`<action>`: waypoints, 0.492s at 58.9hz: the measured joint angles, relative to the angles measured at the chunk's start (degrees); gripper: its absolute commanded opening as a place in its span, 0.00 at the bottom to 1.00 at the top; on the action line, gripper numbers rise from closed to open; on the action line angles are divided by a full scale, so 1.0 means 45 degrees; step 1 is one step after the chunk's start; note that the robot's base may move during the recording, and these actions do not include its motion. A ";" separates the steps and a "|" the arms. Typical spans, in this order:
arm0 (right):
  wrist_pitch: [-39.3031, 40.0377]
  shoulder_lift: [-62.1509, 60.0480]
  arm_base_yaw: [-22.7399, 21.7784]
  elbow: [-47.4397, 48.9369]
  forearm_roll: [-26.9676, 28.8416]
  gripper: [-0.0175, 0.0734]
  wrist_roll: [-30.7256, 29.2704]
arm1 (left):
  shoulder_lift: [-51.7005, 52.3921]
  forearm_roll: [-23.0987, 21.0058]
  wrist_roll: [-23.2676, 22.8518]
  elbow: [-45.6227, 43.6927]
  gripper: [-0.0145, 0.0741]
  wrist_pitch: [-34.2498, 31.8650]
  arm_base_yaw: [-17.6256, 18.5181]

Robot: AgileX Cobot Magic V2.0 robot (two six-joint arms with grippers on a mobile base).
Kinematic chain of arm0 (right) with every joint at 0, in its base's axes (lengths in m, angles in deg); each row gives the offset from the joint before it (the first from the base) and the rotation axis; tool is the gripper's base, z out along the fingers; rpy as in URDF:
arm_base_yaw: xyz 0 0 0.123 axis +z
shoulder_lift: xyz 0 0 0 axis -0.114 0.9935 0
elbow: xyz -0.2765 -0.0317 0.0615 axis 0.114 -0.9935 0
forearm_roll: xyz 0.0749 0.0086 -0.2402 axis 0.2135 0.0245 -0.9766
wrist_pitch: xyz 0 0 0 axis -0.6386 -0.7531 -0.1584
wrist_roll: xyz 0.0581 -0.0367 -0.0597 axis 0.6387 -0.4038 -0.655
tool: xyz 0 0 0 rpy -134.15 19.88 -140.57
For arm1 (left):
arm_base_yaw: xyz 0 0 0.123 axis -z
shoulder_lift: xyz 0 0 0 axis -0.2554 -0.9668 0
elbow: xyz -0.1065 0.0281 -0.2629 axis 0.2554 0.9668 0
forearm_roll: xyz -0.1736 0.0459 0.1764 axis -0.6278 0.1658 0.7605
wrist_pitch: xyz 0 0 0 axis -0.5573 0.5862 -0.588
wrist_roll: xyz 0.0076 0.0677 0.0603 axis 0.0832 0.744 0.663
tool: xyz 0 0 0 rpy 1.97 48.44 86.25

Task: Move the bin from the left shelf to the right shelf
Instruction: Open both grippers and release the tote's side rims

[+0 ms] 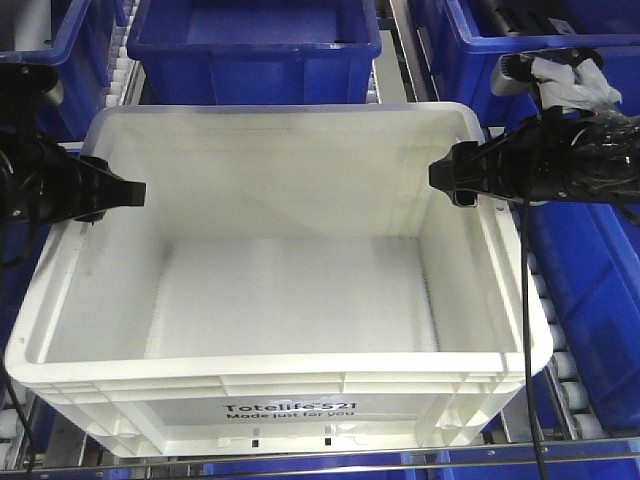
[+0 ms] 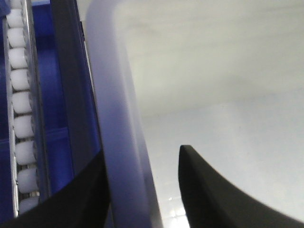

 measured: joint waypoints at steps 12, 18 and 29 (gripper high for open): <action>0.0401 -0.0467 0.0000 0.0000 0.0000 0.84 -0.0115 | 0.0000 0.0003 -0.0095 -0.0265 0.52 0.0188 0.0000; 0.0429 -0.0585 0.0000 0.0000 0.0000 0.84 -0.0268 | 0.0000 0.0003 -0.0609 -0.0265 0.52 0.0220 0.0000; 0.0418 -0.0611 0.0000 0.0000 0.0014 0.84 -0.0308 | 0.0000 0.0003 -0.0938 -0.0265 0.52 0.0243 0.0000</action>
